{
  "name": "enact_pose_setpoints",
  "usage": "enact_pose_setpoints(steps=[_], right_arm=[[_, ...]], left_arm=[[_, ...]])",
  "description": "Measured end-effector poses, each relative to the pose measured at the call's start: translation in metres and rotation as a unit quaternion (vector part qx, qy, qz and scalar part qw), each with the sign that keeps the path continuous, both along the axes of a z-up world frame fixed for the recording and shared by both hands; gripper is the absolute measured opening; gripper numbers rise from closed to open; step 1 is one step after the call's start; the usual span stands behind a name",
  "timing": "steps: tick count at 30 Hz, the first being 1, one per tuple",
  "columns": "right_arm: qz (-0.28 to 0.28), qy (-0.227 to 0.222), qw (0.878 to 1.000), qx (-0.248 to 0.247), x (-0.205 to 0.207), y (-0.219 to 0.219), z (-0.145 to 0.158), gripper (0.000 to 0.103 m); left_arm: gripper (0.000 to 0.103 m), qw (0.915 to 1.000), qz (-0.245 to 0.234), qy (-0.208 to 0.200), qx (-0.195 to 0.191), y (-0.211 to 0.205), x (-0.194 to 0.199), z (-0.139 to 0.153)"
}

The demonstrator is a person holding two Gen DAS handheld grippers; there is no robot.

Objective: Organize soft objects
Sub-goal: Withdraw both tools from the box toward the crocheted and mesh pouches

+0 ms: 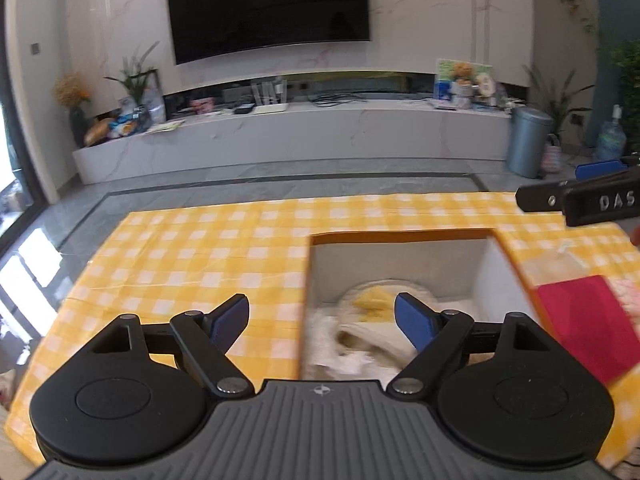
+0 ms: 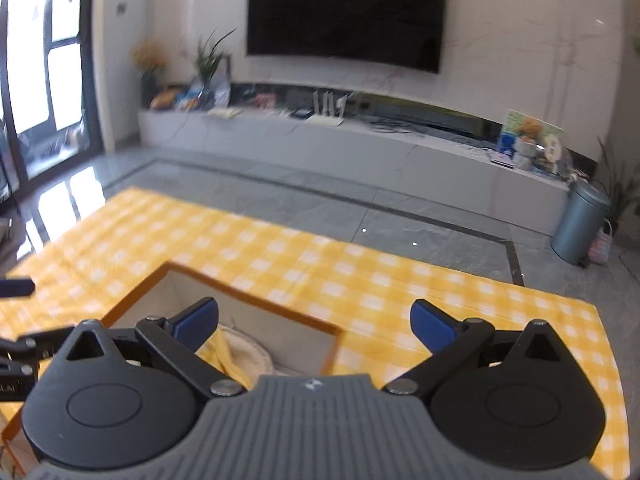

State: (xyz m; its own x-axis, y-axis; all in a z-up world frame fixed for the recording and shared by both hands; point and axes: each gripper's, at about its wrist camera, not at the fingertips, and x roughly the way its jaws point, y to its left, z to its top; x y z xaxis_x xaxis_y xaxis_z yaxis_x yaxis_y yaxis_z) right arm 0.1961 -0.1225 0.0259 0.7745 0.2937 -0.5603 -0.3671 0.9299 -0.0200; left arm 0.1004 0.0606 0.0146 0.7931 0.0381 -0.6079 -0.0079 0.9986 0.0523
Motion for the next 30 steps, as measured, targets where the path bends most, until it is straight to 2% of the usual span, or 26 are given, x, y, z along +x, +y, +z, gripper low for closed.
enact_pose_setpoints(steps=[4, 9, 13, 16, 21, 27, 30], right_arm=[[-0.029, -0.022, 0.999, -0.013, -0.016, -0.038, 0.009, 0.100], [-0.092, -0.055, 0.993, -0.042, -0.038, -0.088, 0.014, 0.100], [-0.138, -0.072, 0.986, -0.063, -0.051, -0.124, 0.002, 0.100], [-0.178, -0.056, 0.981, -0.053, -0.055, -0.150, -0.018, 0.100], [-0.202, -0.011, 0.979, -0.021, -0.059, -0.187, -0.052, 0.100], [-0.259, 0.048, 0.963, 0.050, -0.045, -0.226, -0.088, 0.100], [-0.270, 0.065, 0.959, 0.051, -0.043, -0.230, -0.100, 0.100]], left_arm=[[0.100, 0.9997, -0.001, -0.009, -0.024, -0.013, -0.007, 0.004], [0.100, 0.9999, -0.011, 0.000, -0.009, -0.029, -0.010, 0.006], [0.100, 0.9997, -0.024, 0.009, 0.002, -0.047, -0.014, 0.004], [0.100, 0.9993, -0.030, 0.023, -0.007, -0.060, -0.016, 0.001], [0.100, 0.9975, -0.058, 0.038, -0.014, -0.088, -0.023, -0.003], [0.100, 0.9936, -0.097, 0.033, 0.046, -0.150, -0.034, -0.012], [0.100, 0.9914, -0.114, 0.034, 0.055, -0.178, -0.038, -0.016]])
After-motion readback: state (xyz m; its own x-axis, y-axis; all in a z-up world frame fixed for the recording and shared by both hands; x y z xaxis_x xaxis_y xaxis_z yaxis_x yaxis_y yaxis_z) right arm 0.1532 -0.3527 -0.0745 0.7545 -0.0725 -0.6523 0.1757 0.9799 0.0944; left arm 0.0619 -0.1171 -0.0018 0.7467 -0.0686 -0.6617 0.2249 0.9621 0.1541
